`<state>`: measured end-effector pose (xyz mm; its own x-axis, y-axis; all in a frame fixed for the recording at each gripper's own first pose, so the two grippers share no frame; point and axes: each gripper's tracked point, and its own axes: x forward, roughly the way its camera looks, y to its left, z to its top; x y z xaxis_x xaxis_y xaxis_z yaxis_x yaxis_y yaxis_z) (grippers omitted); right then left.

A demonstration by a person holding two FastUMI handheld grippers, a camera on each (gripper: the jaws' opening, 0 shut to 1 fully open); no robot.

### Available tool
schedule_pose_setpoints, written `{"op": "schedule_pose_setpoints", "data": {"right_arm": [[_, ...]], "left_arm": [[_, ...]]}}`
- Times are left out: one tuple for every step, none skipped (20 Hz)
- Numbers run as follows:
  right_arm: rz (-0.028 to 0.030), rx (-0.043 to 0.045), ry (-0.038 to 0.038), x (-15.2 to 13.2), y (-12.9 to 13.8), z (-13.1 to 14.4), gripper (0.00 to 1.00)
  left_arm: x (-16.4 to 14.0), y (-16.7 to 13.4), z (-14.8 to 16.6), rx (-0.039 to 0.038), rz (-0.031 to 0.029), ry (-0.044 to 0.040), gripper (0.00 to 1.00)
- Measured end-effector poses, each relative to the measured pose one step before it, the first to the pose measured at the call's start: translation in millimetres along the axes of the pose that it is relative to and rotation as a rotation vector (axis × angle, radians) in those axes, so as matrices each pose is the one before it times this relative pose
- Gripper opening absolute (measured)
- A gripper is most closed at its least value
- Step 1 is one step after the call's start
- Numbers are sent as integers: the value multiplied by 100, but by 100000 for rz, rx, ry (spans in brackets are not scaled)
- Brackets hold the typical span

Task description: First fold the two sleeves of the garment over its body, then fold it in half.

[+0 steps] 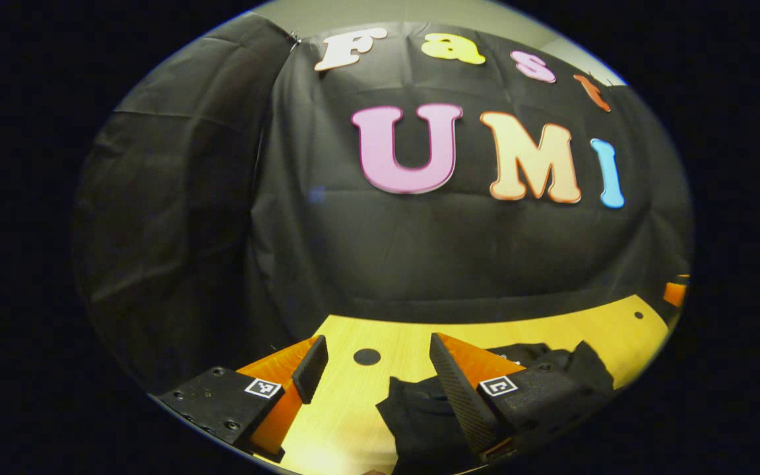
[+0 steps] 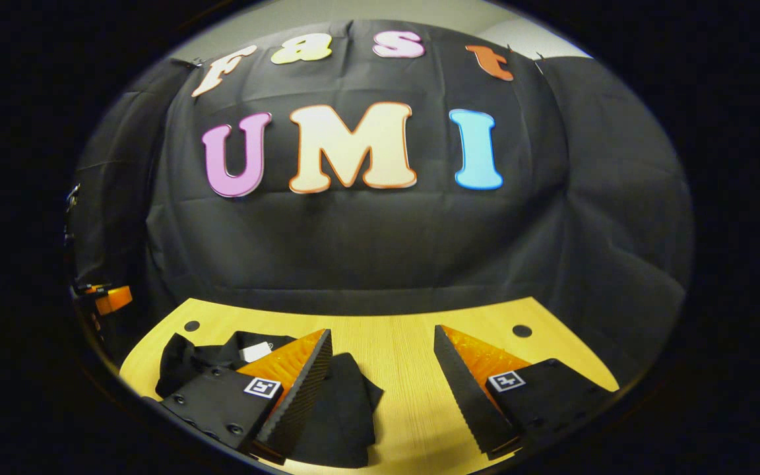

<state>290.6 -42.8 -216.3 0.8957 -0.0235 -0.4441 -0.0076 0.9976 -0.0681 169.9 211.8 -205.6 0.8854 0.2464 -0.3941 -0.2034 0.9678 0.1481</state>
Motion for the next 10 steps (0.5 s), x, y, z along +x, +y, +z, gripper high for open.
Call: {"op": "schedule_pose_setpoints", "data": {"right_arm": [[1610,-681,-1802,-1172,375,268,98],[1741,-548,-2298,-1353,404,261,98],[1993,-853,-2378,-1404,299,175,98],[1537,-1109,-2905,-1426,227,268,98],[1526,-1195,-3126,-1437,91,381,100],[1157,-1179,-3194,-1506,1,327,95],[1364,-710,-2652,-1505,30,451,96],[1375,120,-2038,-1550,67,161,96],[1407,726,-1844,-1472,60,209,96],[1365,932,-1682,-1607,65,287,96]], "left_arm": [[-1033,-215,790,-950,-796,-1504,93],[-1276,-441,928,-1358,-417,-2290,93],[-1246,-619,1199,-550,-116,-2487,93],[-1347,-267,798,-207,686,-2186,93],[-1444,-160,587,720,801,-2277,94],[-1536,-281,603,570,478,-1701,94],[-1636,-513,612,517,-80,-1440,92],[-1616,-528,675,250,-159,-1541,93],[-1549,-340,653,227,247,-1630,93],[-1553,-416,702,339,95,-1933,93]]}}
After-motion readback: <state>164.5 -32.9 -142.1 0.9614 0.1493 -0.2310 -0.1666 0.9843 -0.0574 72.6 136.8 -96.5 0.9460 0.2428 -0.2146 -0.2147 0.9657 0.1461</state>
